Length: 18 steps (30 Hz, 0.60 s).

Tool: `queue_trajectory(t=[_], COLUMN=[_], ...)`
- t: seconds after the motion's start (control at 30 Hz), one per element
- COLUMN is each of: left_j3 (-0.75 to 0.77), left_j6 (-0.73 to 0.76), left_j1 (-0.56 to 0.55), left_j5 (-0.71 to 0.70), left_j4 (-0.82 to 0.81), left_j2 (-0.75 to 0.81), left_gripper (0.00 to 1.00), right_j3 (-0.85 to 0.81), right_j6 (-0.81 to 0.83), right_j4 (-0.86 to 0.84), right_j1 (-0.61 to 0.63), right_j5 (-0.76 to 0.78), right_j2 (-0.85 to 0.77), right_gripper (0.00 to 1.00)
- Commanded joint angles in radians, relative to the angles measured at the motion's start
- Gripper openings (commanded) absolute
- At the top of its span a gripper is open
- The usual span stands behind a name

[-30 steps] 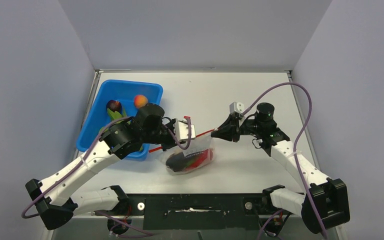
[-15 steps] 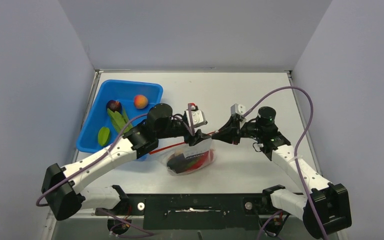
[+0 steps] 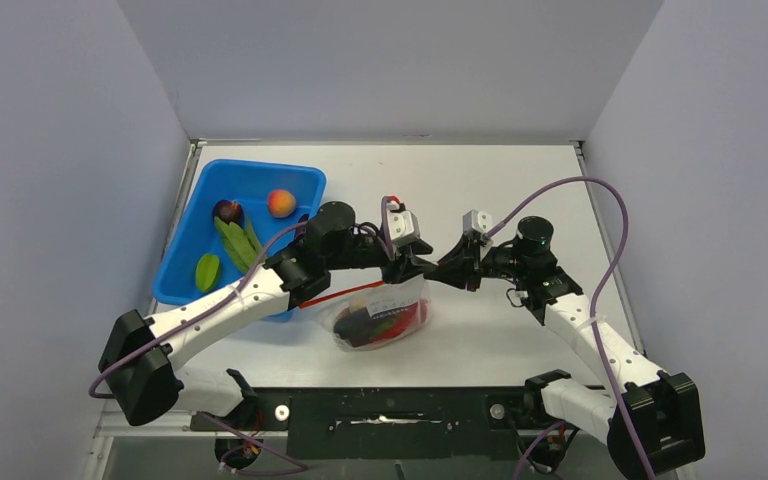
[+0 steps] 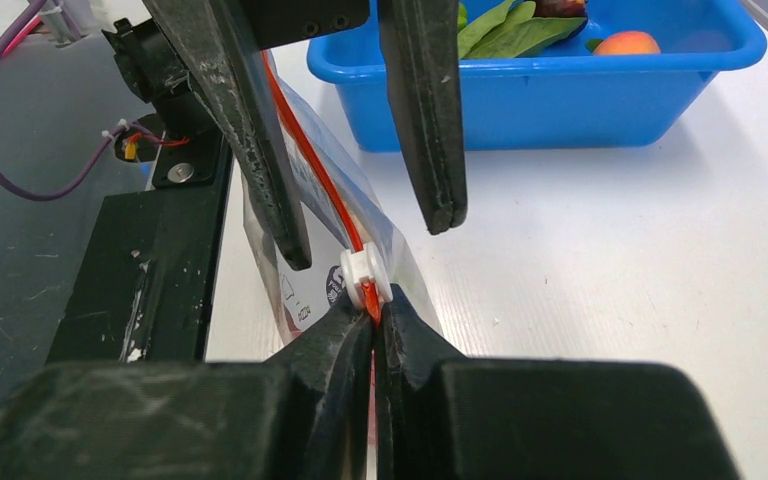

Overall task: Open the zip-top bag and remove the fake food
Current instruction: Unzip the zipper food storage bag at the center of the board.

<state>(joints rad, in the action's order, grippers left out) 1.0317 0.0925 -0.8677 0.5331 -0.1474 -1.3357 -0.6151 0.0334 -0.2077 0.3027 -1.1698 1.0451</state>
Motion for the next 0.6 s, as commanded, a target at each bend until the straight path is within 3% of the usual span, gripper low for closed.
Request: queue_trajectory(t=[0.0,0.3,0.57], left_j3=[0.048,0.074,0.077], left_j6=[-0.027,-0.014,-0.009], left_j1=[0.001,0.0,0.0], left_j5=[0.059,0.082,0.077], left_j4=[-0.079,-0.026,-0.024], left_j2=[-0.005,-0.038,-0.041], left_gripper=[0.34,0.31,0.15], right_j3=[-0.018,-0.018,-0.017], right_j6=[0.018,0.021,0.022], right_j4=[-0.02,-0.018,-0.012], right_j1=[0.005,0.004,0.004], right_j5=[0.011,0.013,0.018], right_j2=[-0.01,-0.008,-0.006], right_gripper=[0.0,0.0,0.0])
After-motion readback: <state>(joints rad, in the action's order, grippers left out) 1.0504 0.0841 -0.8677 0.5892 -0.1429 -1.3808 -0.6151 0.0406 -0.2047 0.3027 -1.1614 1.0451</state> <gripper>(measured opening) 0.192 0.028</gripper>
